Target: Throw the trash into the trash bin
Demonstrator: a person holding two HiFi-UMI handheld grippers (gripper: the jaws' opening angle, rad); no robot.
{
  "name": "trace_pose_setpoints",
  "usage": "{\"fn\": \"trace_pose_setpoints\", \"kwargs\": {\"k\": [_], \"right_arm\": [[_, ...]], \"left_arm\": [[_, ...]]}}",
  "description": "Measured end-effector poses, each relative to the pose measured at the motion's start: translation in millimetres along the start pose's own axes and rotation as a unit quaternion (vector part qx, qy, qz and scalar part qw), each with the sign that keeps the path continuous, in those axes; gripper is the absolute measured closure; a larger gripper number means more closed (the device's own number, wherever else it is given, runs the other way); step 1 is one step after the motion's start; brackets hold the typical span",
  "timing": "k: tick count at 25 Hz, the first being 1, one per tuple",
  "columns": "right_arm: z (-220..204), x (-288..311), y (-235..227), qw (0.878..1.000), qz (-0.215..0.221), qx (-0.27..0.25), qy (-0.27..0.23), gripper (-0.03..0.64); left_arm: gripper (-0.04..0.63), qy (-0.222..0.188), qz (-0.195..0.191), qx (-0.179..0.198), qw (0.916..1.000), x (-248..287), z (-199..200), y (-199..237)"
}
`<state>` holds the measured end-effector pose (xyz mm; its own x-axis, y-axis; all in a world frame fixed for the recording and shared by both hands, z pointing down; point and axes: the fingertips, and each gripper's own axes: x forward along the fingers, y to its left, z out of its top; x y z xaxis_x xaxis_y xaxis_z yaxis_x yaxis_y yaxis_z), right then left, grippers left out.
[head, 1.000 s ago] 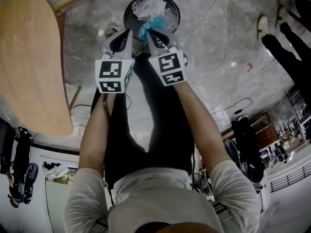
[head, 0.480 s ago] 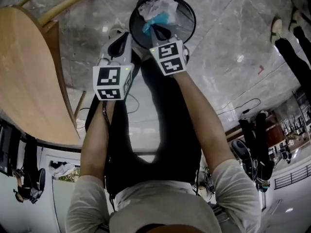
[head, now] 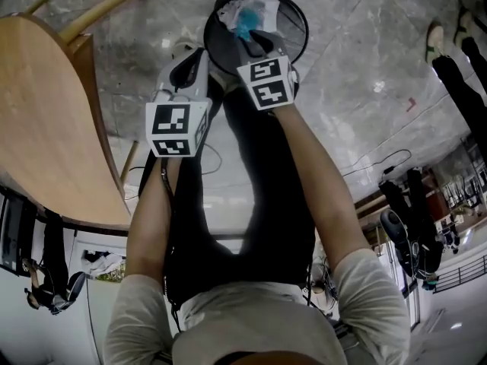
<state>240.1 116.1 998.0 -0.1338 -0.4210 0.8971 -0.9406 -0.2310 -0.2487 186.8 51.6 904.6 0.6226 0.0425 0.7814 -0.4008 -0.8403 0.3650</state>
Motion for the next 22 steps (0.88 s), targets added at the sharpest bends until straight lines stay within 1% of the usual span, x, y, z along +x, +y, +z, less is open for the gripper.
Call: {"fn": "trace_pose_setpoints", "kwargs": {"k": [3, 4, 8, 11, 13, 18, 22], "right_arm": [[21, -38, 4, 1.000, -0.011, -0.005, -0.028, 0.600], [29, -53, 7, 0.999, -0.011, -0.005, -0.036, 0.607], [61, -117, 20, 0.998, -0.009, -0.007, -0.062, 0.607], [98, -170, 27, 0.995, -0.020, -0.012, -0.095, 0.609], [117, -207, 34, 0.993, -0.021, -0.014, -0.117, 0.609], [140, -299, 55, 0.987, -0.021, -0.004, -0.159, 0.609], [160, -378, 78, 0.979, -0.031, -0.015, -0.202, 0.609]], "left_arm": [[0.577, -0.008, -0.001, 0.001, 1.0000, -21, 19, -17], [0.577, -0.011, -0.003, 0.003, 0.9999, -30, 27, -24], [0.577, -0.021, -0.013, 0.014, 0.9996, -66, 62, -55], [0.577, -0.038, -0.019, 0.029, 0.9987, -93, 98, -73], [0.578, -0.044, -0.016, 0.031, 0.9984, -112, 113, -86], [0.577, -0.056, -0.014, 0.029, 0.9979, -161, 145, -123], [0.577, -0.071, -0.022, 0.028, 0.9968, -212, 165, -158]]}}
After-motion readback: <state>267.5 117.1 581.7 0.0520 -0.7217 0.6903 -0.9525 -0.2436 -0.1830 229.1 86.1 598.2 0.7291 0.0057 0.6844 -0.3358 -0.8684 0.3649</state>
